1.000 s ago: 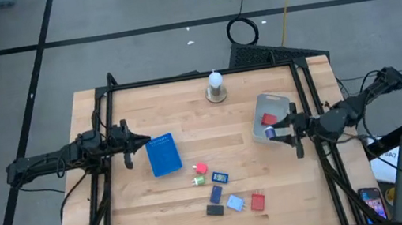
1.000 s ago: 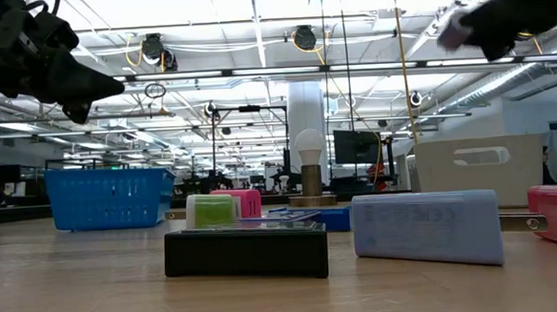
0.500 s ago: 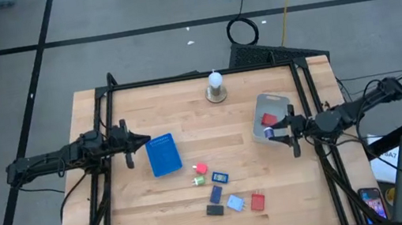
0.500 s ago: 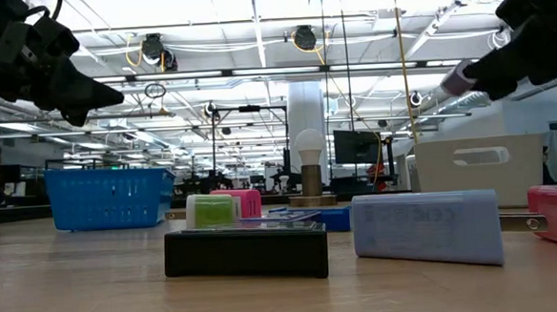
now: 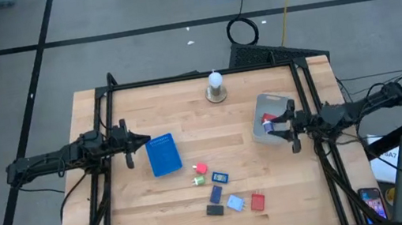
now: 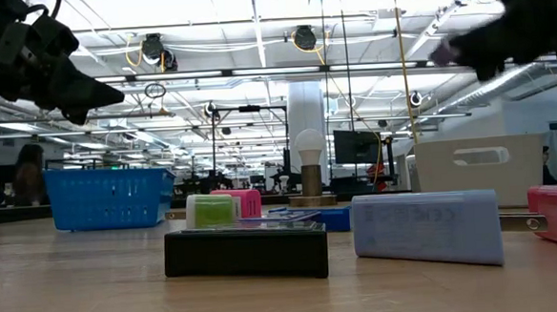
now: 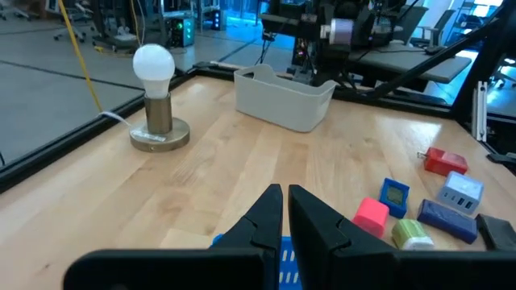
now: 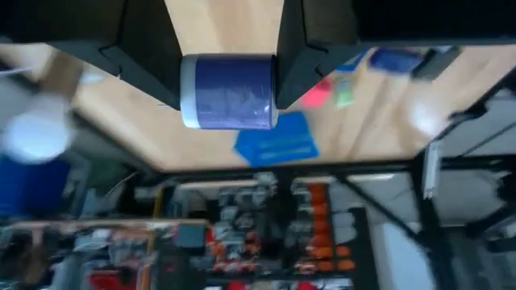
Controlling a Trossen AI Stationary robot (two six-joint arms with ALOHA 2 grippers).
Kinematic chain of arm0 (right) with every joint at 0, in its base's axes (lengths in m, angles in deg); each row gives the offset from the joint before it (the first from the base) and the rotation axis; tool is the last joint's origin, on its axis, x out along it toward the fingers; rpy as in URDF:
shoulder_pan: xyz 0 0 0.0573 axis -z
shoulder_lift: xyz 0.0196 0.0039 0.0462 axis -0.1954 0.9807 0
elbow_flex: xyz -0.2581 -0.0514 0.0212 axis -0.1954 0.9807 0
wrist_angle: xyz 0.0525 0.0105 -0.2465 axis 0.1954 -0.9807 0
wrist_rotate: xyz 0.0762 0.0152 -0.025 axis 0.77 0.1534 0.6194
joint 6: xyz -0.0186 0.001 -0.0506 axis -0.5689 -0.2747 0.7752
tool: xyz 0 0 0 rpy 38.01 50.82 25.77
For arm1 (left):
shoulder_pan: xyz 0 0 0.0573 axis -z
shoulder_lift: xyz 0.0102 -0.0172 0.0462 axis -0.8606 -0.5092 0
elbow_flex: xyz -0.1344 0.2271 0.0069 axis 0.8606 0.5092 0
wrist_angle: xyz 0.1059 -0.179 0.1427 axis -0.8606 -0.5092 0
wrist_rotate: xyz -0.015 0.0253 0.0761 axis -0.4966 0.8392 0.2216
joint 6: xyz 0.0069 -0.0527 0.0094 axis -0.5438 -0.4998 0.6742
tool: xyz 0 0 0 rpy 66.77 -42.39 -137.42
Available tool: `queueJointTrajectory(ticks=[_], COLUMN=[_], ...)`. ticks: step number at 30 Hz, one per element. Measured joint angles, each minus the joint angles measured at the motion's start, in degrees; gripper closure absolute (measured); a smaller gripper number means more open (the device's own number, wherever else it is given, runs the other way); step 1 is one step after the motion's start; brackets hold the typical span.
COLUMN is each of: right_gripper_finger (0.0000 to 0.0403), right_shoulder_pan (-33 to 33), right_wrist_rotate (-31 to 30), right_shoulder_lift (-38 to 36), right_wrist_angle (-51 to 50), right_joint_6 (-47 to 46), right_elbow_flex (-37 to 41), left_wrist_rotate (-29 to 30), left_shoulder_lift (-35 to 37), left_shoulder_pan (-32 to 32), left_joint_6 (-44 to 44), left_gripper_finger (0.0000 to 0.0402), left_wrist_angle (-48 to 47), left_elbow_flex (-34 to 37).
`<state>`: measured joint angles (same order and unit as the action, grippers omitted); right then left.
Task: Pick & Place Office items
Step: Put the purple charger adapter into the gray bin
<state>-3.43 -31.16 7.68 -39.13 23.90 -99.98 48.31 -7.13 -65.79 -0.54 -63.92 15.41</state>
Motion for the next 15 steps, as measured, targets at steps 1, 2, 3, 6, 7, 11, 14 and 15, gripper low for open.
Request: queueJointTrajectory(ticks=[1,2,3,6,7,11,14,15], right_gripper_finger=[0.0249,0.0249,0.0249,0.0249,0.0249,0.0249,0.0249,0.0249], right_shoulder_pan=[0.9,1.8,2.8,6.3,7.7,13.9,17.9,19.1], right_wrist_rotate=[-0.5,-0.9,-1.8,-3.5,-3.5,-3.3,-2.2,-0.3], right_shoulder_lift=[1.3,2.9,4.8,11.8,14.5,26.8,34.7,37.0], right_wrist_angle=[-2.4,-5.3,-8.4,-18.3,-22.0,-34.1,-37.7,-37.6], right_joint_6=[0.3,0.3,-0.1,-3.0,-4.3,-9.2,-11.4,-11.7], right_elbow_flex=[-2.6,-5.2,-7.8,-16.4,-19.2,-27.2,-29.4,-29.7], left_wrist_rotate=[0.0,0.0,0.0,0.0,0.0,0.0,0.0,0.0], left_shoulder_lift=[0.0,0.0,0.0,0.0,0.0,0.0,0.0,0.0], left_shoulder_pan=[0.0,0.0,0.0,0.0,0.0,0.0,0.0,0.0], left_joint_6=[0.0,0.0,0.0,0.0,0.0,0.1,0.1,0.0], left_gripper_finger=[0.0378,0.0378,0.0378,0.0378,0.0378,0.0378,0.0378,0.0378], left_wrist_angle=[0.1,0.0,0.0,-0.1,-0.1,-0.1,-0.1,-0.2], left_elbow_flex=[0.0,0.0,0.0,0.0,0.0,0.0,0.0,0.0])
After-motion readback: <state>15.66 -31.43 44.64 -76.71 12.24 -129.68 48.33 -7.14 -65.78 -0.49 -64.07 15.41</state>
